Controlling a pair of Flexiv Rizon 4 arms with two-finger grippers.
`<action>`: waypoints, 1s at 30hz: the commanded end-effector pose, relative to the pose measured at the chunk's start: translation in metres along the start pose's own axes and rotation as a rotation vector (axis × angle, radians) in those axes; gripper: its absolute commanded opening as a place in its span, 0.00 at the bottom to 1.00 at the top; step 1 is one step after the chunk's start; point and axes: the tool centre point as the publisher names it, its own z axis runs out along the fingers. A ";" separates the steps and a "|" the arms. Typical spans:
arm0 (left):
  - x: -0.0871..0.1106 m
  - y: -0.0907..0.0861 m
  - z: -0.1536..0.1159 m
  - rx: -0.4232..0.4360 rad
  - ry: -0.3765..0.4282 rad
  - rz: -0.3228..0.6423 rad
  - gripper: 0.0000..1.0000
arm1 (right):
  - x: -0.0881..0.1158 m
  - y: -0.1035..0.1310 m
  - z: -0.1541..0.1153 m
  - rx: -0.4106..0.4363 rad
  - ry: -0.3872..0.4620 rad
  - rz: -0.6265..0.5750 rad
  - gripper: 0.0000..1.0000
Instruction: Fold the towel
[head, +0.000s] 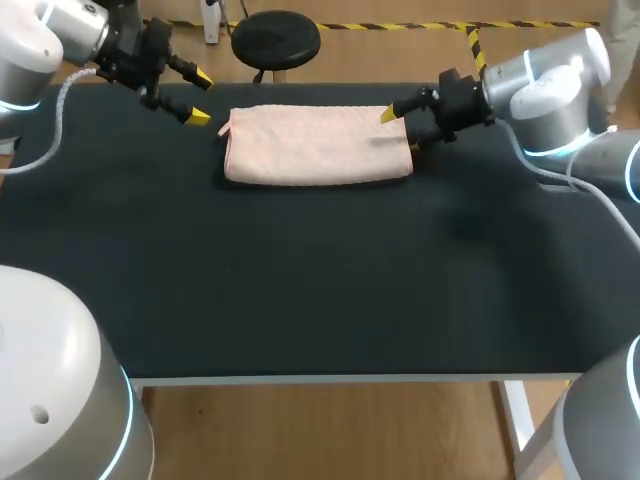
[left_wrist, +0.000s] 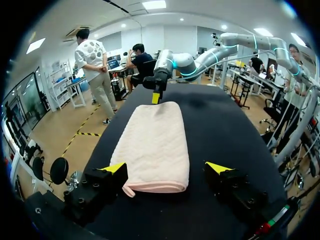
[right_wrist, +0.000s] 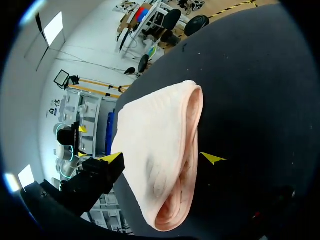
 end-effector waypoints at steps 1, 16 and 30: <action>0.000 0.001 0.000 0.002 -0.002 0.001 1.00 | -0.003 0.006 0.003 0.014 0.001 -0.001 1.00; 0.000 0.001 0.000 0.002 -0.002 0.001 1.00 | 0.001 0.005 0.020 0.048 0.004 -0.012 1.00; 0.000 0.001 0.000 0.002 -0.002 0.001 1.00 | 0.006 0.004 0.017 0.034 -0.068 -0.044 0.00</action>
